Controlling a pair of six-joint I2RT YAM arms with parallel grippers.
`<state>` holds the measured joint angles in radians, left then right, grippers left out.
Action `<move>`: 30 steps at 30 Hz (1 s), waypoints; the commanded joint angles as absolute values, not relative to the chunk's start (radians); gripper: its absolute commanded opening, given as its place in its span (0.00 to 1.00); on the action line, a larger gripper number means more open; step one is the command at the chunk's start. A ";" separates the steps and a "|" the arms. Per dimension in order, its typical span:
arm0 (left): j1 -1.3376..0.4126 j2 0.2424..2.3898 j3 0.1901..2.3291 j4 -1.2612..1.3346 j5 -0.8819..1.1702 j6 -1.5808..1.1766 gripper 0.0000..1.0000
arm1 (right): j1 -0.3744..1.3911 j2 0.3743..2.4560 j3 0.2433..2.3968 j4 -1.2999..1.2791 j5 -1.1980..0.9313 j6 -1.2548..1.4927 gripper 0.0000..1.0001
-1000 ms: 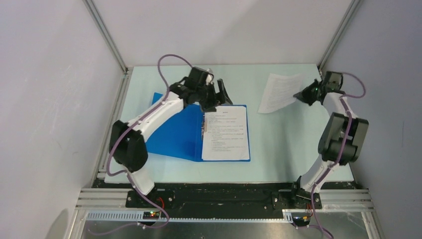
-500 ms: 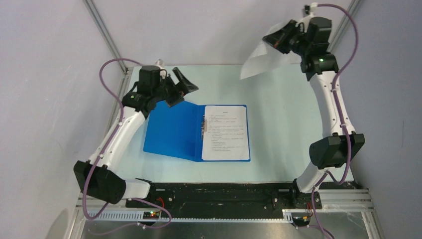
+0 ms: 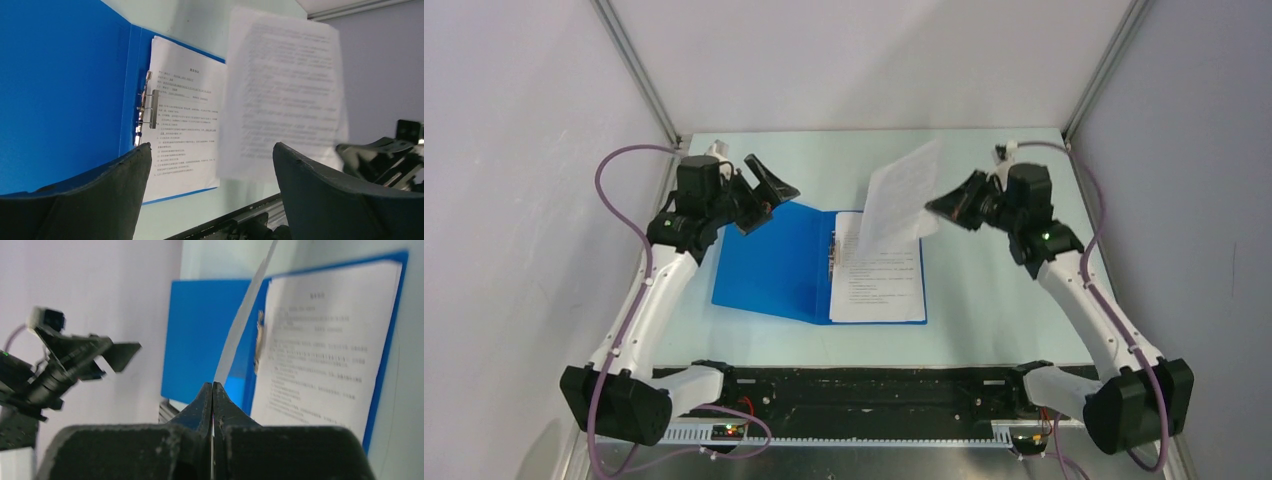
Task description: Put the files into the folder
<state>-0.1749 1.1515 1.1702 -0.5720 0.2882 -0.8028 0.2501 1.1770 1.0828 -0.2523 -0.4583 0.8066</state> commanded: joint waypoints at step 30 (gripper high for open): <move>-0.170 1.140 1.065 -0.546 0.290 -0.770 0.95 | 0.336 1.349 0.448 0.287 -0.500 0.881 0.00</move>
